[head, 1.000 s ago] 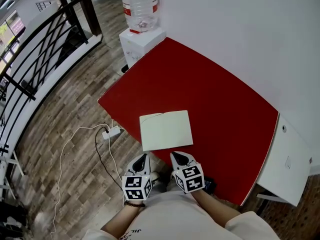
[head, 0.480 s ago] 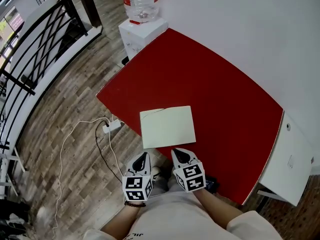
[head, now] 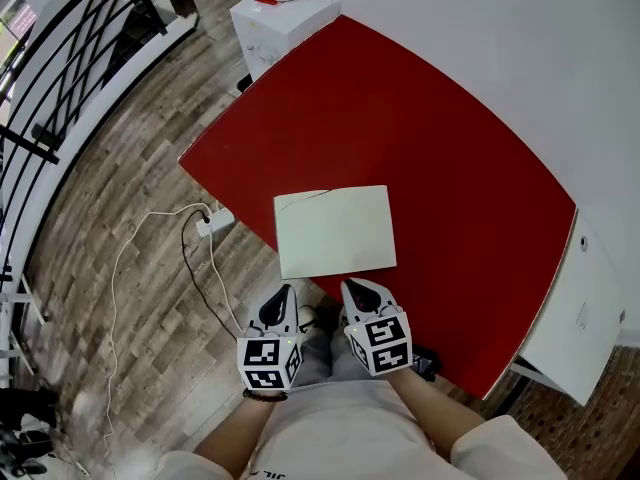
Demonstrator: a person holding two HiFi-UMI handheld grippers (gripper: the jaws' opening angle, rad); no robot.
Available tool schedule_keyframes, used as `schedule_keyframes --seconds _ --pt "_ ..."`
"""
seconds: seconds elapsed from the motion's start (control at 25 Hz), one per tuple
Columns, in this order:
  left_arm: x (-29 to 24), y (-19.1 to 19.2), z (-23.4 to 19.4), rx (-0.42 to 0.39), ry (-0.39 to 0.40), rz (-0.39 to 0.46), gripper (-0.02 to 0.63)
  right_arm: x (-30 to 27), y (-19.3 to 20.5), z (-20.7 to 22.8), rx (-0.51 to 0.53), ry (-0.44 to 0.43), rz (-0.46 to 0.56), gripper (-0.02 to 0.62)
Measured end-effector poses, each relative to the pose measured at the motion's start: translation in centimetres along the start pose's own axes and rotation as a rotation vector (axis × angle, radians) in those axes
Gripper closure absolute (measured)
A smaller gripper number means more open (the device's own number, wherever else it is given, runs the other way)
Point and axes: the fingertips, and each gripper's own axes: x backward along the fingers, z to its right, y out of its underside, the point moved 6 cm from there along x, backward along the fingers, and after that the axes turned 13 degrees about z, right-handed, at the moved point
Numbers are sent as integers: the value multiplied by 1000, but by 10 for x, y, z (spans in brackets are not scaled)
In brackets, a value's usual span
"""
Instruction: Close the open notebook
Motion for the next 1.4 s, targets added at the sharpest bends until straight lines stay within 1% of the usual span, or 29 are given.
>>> schedule_keyframes --seconds 0.24,0.4,0.52,0.56,0.64,0.72,0.8,0.96,1.04,1.12,1.24,1.4 --pt "-12 12 -17 14 -17 -9 600 -17 5 2 6 8 3 589" --pt "-21 24 -27 26 -27 -5 598 -27 14 7 3 16 -6 589" --pt "-29 38 -34 47 -26 -18 597 -32 20 10 -3 15 -10 589" --pt "-32 44 -37 56 -27 -28 585 -35 23 10 -3 13 -11 589" --pt "-40 57 -44 74 -23 -53 536 -39 26 10 -3 7 -15 589" --pt "-48 65 -49 96 -19 -76 493 -42 24 10 -3 2 -20 589" --pt "-54 74 -53 135 -18 -93 451 -42 24 8 -4 -4 -27 589" --pt "-66 92 -62 244 -13 -116 414 -45 30 4 -4 -15 -37 589" --pt "-72 98 -67 265 -16 -132 410 -47 32 3 -7 -18 -43 589" --pt "-76 103 -70 268 -14 -145 408 -49 34 3 -9 -20 -48 589" --pt "-79 113 -71 278 5 -167 408 -50 39 4 -9 -21 -57 589" --pt "-80 122 -69 349 15 -176 410 -50 47 5 -21 -22 -65 589"
